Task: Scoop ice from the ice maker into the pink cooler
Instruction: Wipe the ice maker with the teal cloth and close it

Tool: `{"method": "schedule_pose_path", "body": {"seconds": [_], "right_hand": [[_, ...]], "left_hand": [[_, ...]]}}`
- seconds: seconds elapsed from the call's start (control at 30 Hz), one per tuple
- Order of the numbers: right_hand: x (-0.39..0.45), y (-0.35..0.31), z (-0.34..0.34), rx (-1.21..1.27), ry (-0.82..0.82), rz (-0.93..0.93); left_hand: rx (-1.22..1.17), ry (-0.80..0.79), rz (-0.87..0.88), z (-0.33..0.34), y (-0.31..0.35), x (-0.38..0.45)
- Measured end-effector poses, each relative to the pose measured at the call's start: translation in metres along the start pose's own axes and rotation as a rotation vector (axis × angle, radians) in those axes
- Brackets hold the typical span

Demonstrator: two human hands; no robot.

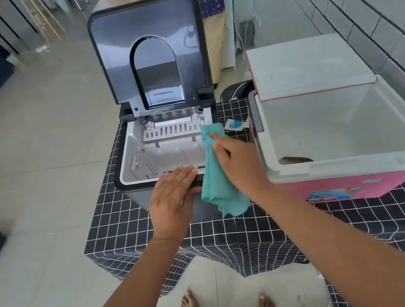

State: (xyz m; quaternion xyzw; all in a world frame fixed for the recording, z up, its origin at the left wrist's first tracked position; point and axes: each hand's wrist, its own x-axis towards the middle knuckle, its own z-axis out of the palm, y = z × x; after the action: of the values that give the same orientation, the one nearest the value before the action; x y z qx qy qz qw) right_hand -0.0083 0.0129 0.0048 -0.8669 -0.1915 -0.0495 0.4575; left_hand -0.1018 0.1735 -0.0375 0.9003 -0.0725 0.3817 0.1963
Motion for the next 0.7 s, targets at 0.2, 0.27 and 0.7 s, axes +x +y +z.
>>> {"method": "schedule_pose_path", "body": {"seconds": [0.2, 0.27, 0.7], "right_hand": [[-0.053, -0.004, -0.004, 0.126, -0.041, 0.033], [-0.053, 0.001, -0.01, 0.233, -0.07, 0.066], [-0.017, 0.025, -0.032, 0.357, -0.171, 0.269]], "left_hand": [[-0.025, -0.044, -0.08, -0.006, 0.006, 0.002], [-0.066, -0.069, -0.117, -0.009, 0.008, 0.003], [-0.106, -0.134, -0.498, -0.009, 0.045, 0.026]]}}
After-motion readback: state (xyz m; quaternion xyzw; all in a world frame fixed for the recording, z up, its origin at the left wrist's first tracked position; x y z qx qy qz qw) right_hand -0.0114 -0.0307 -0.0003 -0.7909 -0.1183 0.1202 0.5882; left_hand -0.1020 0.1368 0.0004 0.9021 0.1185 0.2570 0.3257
